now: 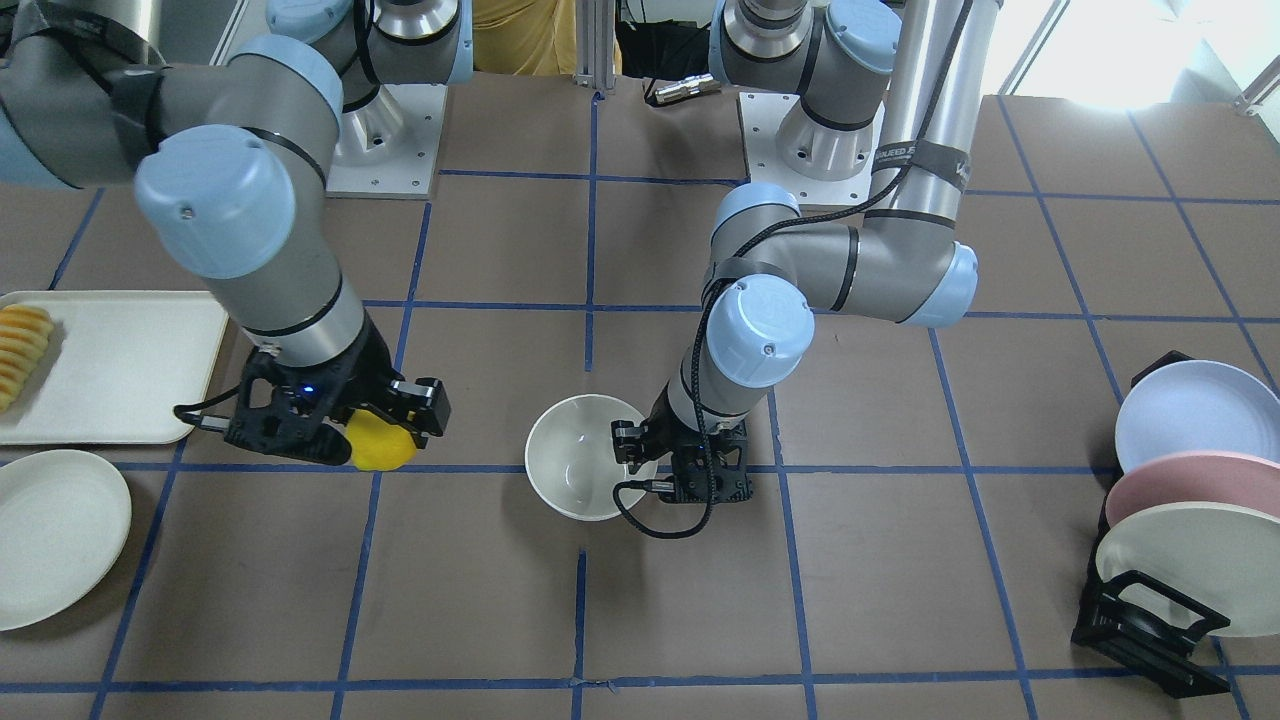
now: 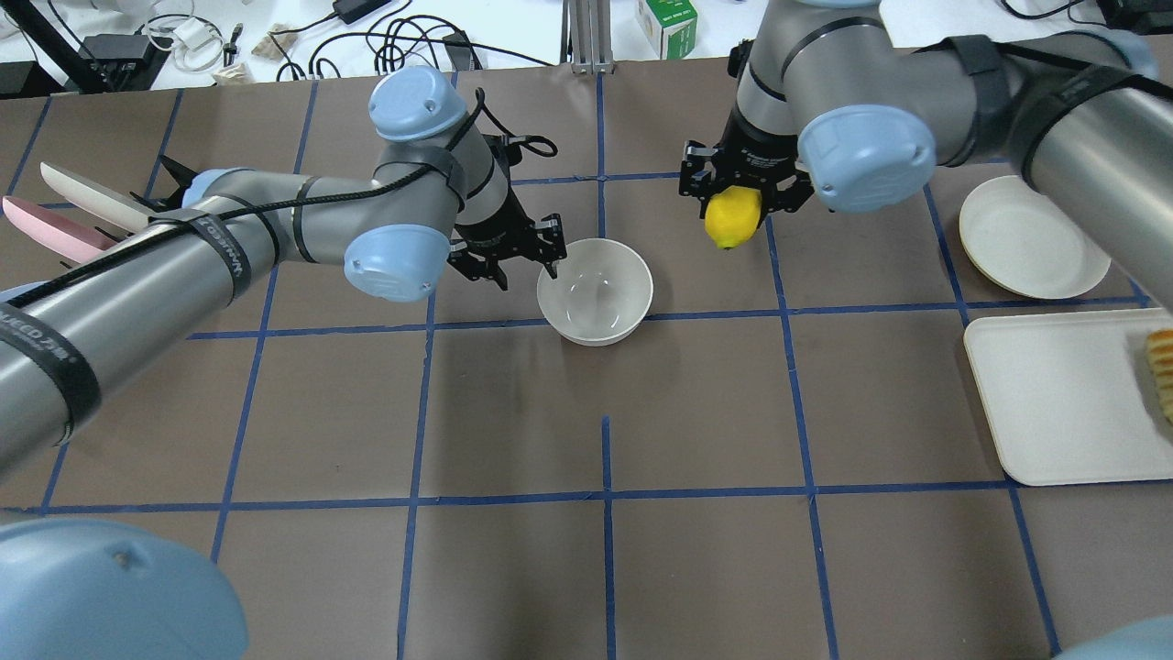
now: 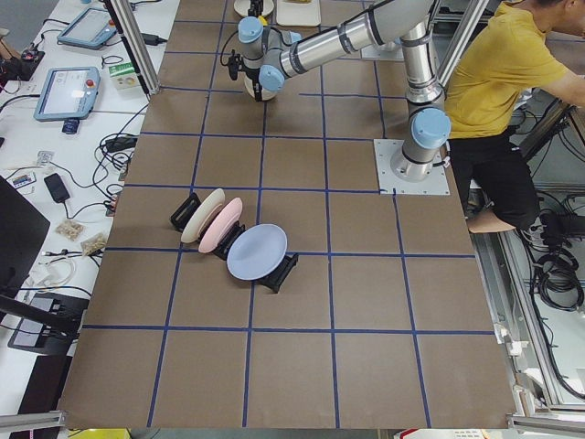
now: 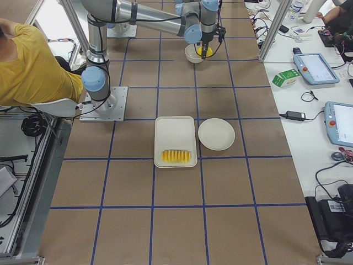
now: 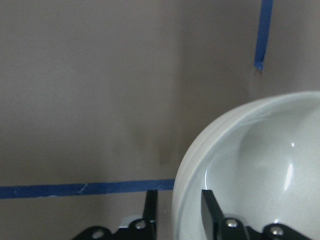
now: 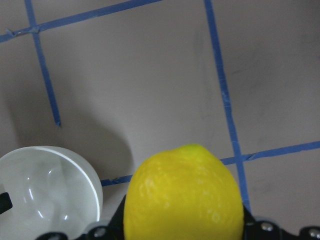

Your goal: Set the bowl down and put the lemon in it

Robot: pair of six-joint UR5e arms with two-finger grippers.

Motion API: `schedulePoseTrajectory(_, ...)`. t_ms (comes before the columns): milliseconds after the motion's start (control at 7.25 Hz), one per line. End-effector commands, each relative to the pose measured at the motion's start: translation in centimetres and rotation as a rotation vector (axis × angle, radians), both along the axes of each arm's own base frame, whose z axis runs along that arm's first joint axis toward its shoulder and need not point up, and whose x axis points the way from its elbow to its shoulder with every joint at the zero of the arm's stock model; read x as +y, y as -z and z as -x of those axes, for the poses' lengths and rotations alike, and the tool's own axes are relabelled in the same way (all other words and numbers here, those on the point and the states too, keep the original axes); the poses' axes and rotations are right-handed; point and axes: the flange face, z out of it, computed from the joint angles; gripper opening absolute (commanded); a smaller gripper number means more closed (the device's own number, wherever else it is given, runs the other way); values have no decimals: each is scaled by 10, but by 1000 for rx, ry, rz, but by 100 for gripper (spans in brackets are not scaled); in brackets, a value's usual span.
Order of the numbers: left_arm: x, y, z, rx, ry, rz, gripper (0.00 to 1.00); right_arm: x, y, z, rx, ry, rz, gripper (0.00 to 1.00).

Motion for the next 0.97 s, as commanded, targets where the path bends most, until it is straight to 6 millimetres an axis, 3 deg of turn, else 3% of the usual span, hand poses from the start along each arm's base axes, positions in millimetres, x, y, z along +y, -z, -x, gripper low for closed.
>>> schedulePoseTrajectory(0, 4, -99, -59, -35, 98, -60, 100, 8, 36, -76, -18, -37, 45, 0)
schedulePoseTrajectory(138, 15, -144, -83, -75, 143, -55, 100, 16, 50, -102, -20, -66, 42, 0)
schedulePoseTrajectory(414, 59, -205, -92, -141, 222, -4, 100, 25, 88, -129, -8, -112, -2, 0)
schedulePoseTrajectory(690, 78, -230, -98, -155, 245, 30, 100, 30, 111, -140, 3, -131, -34, 0)
schedulePoseTrajectory(828, 83, -238, -113, -186, 223, 29, 100, 28, 124, -141, 7, -137, -52, 12)
